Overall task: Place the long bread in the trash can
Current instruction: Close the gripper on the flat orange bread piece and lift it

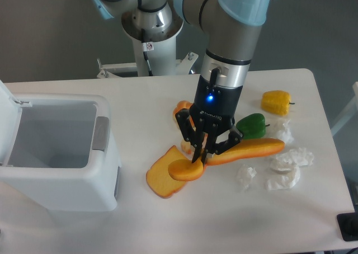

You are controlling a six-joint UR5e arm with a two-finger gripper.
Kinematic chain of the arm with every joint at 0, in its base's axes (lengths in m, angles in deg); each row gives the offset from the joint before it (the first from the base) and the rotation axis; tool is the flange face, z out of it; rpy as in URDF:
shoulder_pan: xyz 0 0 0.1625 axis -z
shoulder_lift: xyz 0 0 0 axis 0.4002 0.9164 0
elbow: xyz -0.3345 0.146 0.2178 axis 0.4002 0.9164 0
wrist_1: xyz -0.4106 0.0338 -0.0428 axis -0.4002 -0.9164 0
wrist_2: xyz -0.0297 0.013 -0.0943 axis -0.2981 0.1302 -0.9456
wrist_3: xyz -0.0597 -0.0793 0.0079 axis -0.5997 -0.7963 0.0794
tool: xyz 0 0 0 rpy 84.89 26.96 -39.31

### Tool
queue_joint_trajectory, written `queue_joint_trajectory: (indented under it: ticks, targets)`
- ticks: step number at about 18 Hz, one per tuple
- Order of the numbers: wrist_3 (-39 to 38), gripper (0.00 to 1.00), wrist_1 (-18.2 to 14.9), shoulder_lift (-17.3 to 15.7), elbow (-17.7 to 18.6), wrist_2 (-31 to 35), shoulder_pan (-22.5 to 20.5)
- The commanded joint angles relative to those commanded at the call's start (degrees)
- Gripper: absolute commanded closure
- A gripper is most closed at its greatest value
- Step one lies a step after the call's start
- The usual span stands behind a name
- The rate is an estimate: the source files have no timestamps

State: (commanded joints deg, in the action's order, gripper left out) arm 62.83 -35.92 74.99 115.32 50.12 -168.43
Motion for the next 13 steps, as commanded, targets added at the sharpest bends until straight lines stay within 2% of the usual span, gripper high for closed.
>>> queue_joint_trajectory:
  ticks: [5,13]
  targets:
    - [-3.0,0.91,0.0,0.0,-0.4,-0.4,0.4]
    - [-9.5,0.91,0.2,-0.9,-0.9,-6.1,0.6]
